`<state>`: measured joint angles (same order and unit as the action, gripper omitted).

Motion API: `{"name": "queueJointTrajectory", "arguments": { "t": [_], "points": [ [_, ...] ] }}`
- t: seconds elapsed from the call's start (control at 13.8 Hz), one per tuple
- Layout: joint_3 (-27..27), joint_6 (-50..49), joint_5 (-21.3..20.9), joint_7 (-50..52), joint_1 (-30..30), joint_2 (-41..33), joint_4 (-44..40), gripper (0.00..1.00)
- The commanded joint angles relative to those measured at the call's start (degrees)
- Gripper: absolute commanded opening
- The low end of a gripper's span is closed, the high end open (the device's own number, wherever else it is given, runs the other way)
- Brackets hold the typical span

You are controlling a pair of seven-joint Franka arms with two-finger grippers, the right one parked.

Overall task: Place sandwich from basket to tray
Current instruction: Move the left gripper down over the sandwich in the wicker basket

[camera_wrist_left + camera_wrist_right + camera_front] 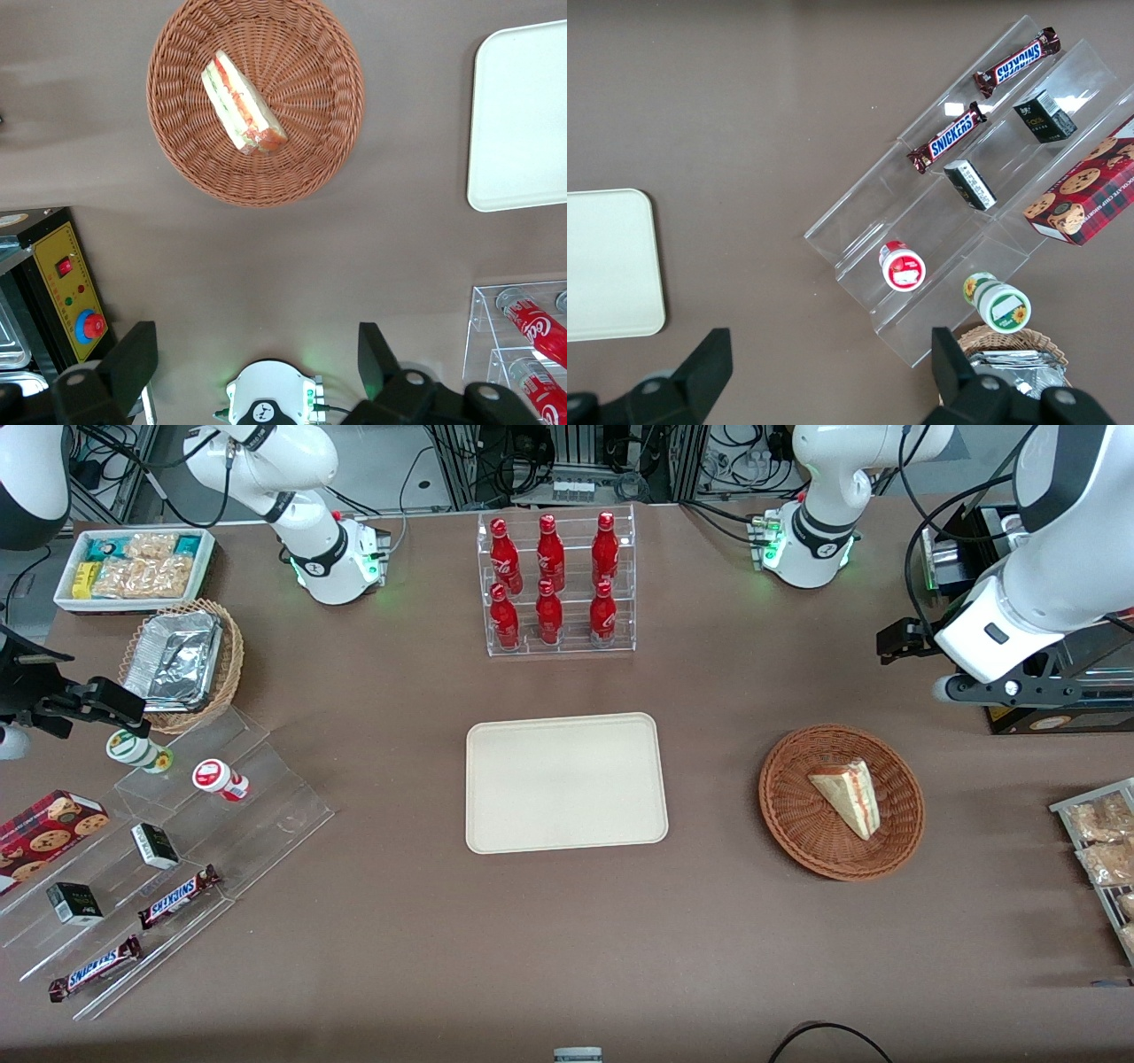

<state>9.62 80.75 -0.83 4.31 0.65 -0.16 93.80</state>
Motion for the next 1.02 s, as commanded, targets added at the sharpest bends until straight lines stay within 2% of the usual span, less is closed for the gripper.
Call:
{"name": "queueJointTrajectory", "arguments": {
  "t": [0.0,0.22,0.51,0.94],
  "points": [
    [0.13,0.27,-0.49,-1.50,0.85,-0.98,-0.72,1.00],
    [0.13,2.38,-1.98,-1.50,2.07,-0.63,0.67,1.00],
    [0.31,7.30,-1.90,-1.50,2.08,-0.63,7.26,1.00],
    [0.66,25.73,-1.98,-1.41,1.55,-0.71,21.49,1.00]
  ]
}}
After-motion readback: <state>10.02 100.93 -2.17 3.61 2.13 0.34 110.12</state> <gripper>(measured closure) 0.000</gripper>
